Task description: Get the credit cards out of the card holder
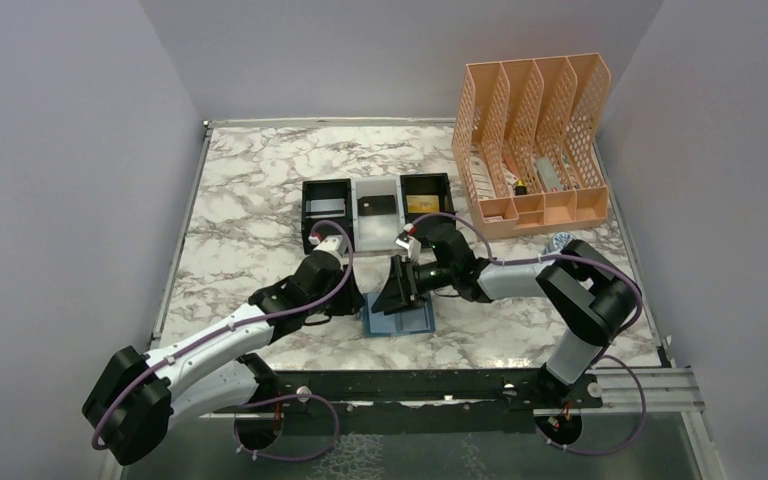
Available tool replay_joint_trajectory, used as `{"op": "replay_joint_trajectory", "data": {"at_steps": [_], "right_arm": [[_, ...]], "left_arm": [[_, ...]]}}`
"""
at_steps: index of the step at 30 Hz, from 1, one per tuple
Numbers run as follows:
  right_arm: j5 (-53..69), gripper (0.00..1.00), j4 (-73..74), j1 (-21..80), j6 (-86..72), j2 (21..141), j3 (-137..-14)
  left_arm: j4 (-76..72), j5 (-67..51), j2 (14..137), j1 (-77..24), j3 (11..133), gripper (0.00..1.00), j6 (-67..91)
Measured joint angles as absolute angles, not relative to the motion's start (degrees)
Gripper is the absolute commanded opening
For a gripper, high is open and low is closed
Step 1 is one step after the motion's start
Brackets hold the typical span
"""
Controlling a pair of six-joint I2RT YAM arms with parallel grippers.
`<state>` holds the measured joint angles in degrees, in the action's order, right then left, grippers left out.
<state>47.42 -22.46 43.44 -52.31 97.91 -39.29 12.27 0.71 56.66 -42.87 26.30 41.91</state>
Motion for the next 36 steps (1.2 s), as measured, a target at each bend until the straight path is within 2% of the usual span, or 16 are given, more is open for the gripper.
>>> {"op": "replay_joint_trajectory", "data": {"at_steps": [7, 10, 16, 20, 26, 36], "right_arm": [[44.86, 0.65, -20.91, 43.44, -52.47, 97.58, -39.24], [37.65, 0.58, -14.92, 43.44, -51.42, 91.79, -38.54], [18.81, 0.57, -1.32, 43.46, -48.71, 78.54, -38.37], [13.15, 0.54, 5.54, 43.42, -47.62, 78.00, -38.33], [12.23, 0.50, 9.41, 43.44, -47.22, 78.81, -38.06], [12.62, 0.49, 9.65, 43.44, -47.22, 82.74, -38.06]], "left_arm": [[12.40, 0.91, 55.44, -42.87, 26.30, 0.55, 42.26], [11.46, -0.25, 56.01, -42.87, 26.33, 0.59, 41.63], [9.04, -4.10, 61.89, -42.89, 26.68, 0.61, 39.31], [8.91, -5.56, 66.13, -42.89, 27.62, 0.55, 38.02], [8.64, -6.15, 67.35, -43.00, 27.68, 0.44, 37.12], [8.64, -6.35, 67.85, -43.16, 27.68, 0.37, 36.40]]}}
